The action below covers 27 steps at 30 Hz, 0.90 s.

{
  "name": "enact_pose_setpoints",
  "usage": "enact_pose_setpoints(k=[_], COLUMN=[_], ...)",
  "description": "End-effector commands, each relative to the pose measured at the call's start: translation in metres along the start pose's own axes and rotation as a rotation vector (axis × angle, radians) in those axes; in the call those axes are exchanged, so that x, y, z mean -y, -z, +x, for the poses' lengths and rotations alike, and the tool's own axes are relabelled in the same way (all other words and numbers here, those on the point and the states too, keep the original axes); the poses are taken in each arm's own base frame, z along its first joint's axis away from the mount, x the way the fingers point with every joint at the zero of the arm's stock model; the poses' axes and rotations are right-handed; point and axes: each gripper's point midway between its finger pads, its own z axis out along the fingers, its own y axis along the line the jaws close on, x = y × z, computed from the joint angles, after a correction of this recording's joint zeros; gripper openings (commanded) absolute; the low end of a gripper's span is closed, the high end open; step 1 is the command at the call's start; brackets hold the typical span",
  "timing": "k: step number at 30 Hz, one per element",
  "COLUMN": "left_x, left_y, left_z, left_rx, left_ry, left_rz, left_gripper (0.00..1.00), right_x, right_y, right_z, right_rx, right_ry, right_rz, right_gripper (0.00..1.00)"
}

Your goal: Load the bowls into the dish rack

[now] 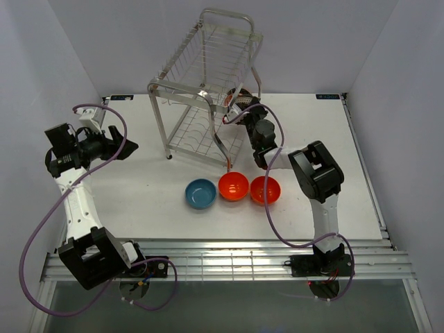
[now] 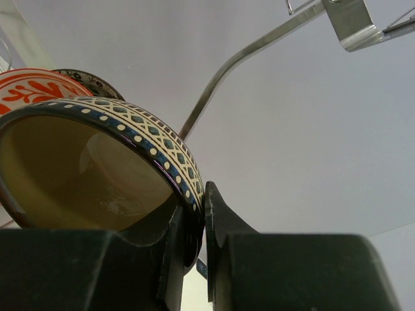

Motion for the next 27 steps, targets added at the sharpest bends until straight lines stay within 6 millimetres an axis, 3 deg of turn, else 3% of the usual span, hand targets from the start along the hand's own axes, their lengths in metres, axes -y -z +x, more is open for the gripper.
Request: enact_pose_setpoints(k=[1,15,27], left_x=[-0.002,-0.007,-0.01], left_y=[0.001,-0.001,-0.002], left_z=[-0.002,0.005,0.009], left_rx=[0.012,0.0,-0.008], left_ry=[-0.027,-0.028,-0.03], left_rz=[-0.003,-0.019,-0.032], left_gripper=[0.91,0.91,0.91], right_x=[0.114,0.09,0.07], right_y=[0.002,-0.021,-0.029], right_z=[-0.052,-0.049,-0.048], right_rx=[0.182,0.089,0.057], right_ry=[-0.136,-0.195,-0.202], right_rz=[0.446,0.418,0.393], right_gripper=[0.08,0.08,0.08])
